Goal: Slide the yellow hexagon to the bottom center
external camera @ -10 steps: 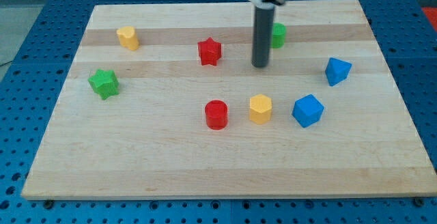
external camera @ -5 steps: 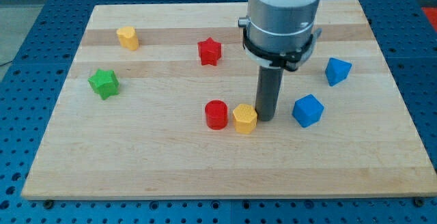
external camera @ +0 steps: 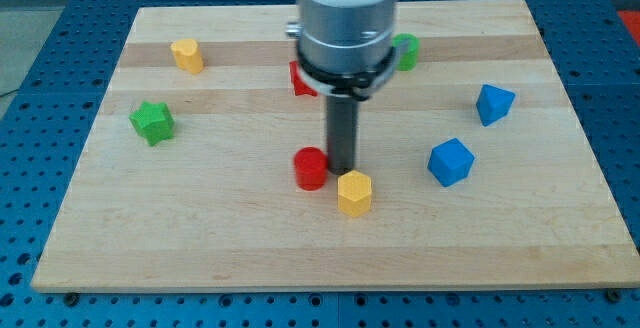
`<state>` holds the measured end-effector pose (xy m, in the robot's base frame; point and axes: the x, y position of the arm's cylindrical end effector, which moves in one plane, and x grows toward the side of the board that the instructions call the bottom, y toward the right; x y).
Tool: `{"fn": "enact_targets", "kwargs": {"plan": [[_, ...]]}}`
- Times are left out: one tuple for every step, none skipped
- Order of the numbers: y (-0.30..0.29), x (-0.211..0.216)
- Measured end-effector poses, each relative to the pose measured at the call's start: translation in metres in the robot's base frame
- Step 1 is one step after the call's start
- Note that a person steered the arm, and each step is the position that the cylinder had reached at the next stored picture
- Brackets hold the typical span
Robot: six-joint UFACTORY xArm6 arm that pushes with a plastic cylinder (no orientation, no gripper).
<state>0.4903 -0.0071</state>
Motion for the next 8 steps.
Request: {"fn": "enact_targets", "kwargs": {"plan": [[-0.013,0.002],[0.016,0.002],[0.047,0.011],[0.069,0.027],[0.071,0.021],[0.031,0.01],[0.016,0.015],[0.026,0.022]]}}
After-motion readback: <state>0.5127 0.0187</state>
